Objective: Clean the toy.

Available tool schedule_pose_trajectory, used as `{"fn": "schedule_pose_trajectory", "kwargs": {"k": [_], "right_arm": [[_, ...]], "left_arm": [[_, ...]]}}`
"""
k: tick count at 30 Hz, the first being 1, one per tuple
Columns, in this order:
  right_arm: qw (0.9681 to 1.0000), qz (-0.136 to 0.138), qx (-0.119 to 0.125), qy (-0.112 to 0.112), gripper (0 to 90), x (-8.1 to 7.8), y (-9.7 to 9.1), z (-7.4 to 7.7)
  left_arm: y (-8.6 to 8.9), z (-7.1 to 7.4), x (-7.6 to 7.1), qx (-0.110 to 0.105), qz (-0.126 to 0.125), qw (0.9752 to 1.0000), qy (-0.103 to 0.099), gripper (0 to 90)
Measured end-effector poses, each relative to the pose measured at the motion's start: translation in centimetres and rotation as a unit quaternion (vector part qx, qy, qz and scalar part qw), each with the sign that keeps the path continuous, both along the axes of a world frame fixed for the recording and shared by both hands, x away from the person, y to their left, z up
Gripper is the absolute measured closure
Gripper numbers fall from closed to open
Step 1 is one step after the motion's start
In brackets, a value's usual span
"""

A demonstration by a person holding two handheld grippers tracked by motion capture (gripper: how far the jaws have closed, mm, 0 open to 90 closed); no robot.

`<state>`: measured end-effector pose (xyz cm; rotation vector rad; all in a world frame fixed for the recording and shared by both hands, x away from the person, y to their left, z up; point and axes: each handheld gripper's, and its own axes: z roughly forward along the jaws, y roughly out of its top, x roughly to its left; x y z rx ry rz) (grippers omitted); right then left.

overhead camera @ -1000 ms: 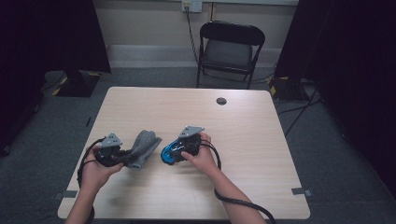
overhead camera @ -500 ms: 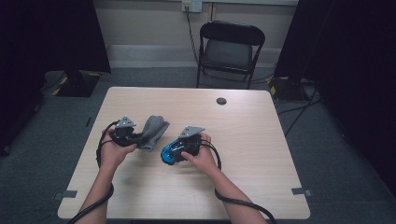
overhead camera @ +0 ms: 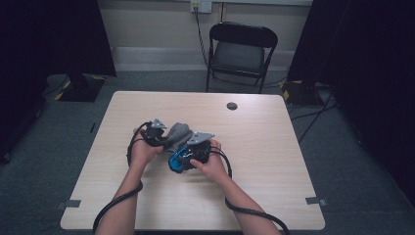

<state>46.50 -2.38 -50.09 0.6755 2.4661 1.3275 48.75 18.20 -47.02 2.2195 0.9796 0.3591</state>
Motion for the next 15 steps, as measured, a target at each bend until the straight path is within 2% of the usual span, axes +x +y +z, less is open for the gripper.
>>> {"fn": "schedule_pose_trajectory", "kwargs": {"k": [3,8,15], "right_arm": [[1.0,0.0,0.0,0.0,3.0,0.0,0.0,0.0],[1.0,0.001,0.0,0.0,3.0,0.0,0.0,0.0],[1.0,0.001,0.0,0.0,3.0,0.0,0.0,0.0]], "left_arm": [[-0.8,-0.6,0.6,-0.002,-0.006,1.0,0.006,75.1],[-2.3,-1.1,1.1,-0.003,-0.012,0.9999,0.002,70.3],[-2.7,-1.1,0.9,0.005,-0.03,0.9995,0.006,76.0]]}}
